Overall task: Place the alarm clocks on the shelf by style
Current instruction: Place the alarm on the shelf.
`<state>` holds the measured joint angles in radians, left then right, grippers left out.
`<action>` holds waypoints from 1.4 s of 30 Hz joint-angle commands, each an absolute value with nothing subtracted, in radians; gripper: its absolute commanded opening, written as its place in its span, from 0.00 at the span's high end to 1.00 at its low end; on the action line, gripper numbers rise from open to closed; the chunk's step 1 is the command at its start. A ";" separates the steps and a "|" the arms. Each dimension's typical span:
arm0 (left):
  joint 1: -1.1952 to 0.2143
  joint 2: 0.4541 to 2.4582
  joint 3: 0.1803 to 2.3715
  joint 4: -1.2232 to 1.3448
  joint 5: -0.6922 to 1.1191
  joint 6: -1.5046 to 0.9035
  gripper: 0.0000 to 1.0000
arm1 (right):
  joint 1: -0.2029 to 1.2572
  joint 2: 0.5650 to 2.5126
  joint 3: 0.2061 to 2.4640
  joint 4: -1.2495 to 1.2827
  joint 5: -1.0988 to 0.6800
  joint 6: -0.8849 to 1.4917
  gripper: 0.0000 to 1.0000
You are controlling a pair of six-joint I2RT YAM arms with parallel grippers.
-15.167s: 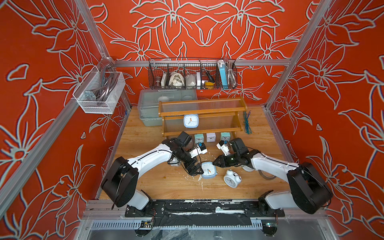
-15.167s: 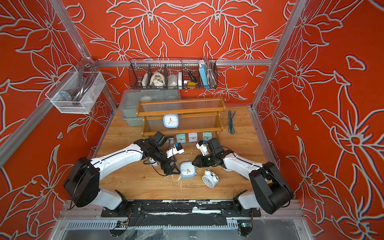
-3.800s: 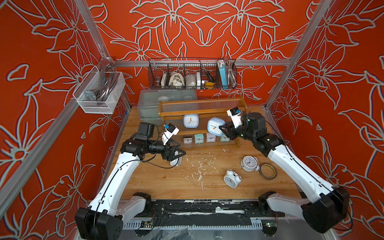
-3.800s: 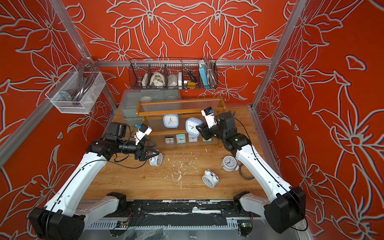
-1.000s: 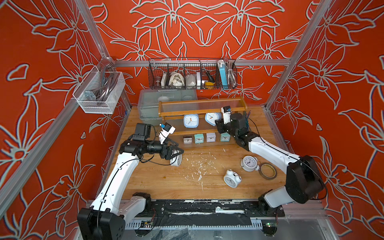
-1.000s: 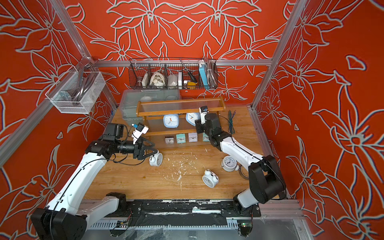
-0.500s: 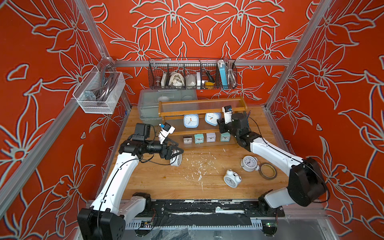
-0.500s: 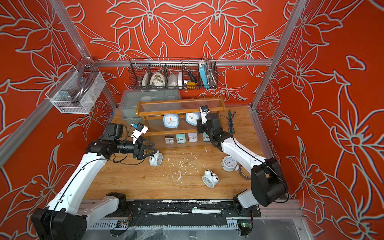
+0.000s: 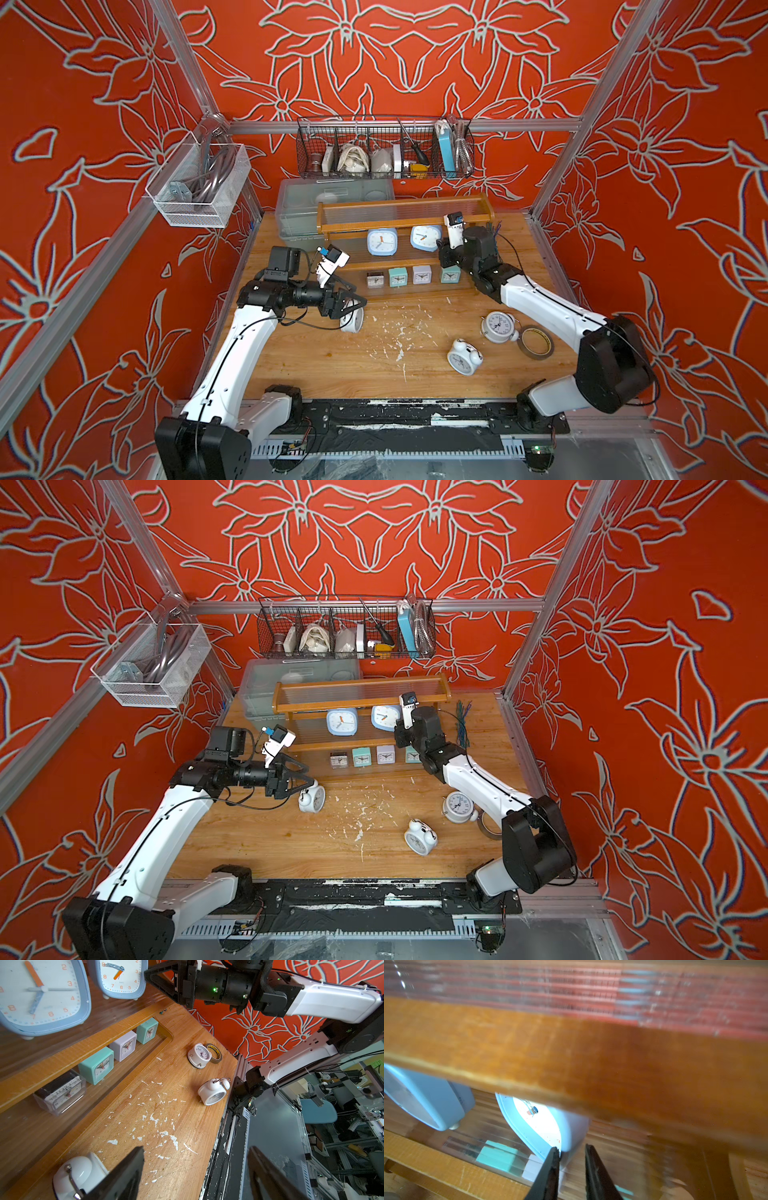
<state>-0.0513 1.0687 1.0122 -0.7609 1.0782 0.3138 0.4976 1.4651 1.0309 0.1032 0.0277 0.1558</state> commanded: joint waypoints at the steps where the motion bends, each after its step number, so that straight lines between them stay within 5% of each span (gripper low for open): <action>1: -0.043 1.049 1.001 -0.753 1.105 0.315 0.21 | 0.491 1.455 1.037 0.089 0.055 0.137 0.75; 22: -0.040 1.043 0.993 -0.743 1.081 0.323 0.21 | 0.488 1.431 1.026 0.084 0.064 0.132 0.77; 34: -0.042 1.039 1.003 -0.767 1.005 0.343 0.19 | 0.491 1.312 0.985 -0.015 -0.041 0.173 0.52; 42: -0.055 1.019 1.019 -0.837 0.755 0.315 0.17 | 0.505 1.206 0.963 -0.183 -0.116 0.269 0.37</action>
